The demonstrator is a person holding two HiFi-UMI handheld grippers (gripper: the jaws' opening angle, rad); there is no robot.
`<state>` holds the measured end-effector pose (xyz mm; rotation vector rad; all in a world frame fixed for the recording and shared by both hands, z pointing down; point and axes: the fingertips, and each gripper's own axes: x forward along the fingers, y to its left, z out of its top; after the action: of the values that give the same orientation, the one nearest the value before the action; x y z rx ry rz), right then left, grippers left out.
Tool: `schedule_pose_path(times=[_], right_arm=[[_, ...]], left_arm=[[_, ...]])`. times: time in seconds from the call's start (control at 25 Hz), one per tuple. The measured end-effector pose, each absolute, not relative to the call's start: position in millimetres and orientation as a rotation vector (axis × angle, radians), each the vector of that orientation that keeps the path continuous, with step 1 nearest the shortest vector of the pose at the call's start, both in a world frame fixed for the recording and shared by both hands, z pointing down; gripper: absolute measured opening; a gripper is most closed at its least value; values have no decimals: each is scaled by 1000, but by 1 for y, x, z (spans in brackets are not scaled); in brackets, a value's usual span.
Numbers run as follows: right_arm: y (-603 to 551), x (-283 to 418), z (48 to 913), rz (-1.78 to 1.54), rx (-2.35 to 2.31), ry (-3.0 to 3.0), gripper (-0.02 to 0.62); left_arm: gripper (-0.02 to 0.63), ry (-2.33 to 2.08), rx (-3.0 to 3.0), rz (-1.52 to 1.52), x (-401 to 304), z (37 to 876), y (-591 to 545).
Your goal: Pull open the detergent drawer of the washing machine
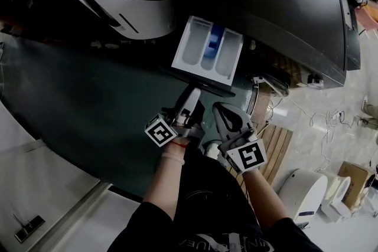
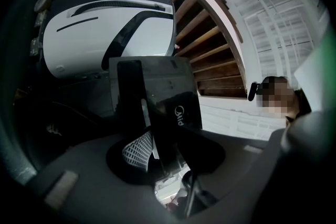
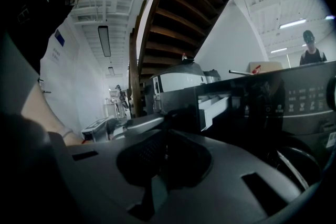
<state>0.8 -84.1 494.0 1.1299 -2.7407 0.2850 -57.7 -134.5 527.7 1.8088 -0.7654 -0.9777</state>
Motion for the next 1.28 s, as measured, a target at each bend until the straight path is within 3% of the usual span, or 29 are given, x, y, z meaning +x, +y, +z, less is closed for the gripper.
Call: schedule_pose_path(times=[0.44,0.6,0.68,1.28], right_arm=[[-82,10,485,268,1145,-2738,12],[-81,14,477,246,1149,-2741,12],[-80,15,472,236,1143,-2740,12],[-73,30,427,155,1115,-2743,12]], left_arm=[[145,-797,1773,-940,-56,532,-124],[27,-883,1821,-843,-61,532,-114],[9,-922,1854,-774,-61,529,-111],[8,-1232,2315,-134,-50,459,-95]])
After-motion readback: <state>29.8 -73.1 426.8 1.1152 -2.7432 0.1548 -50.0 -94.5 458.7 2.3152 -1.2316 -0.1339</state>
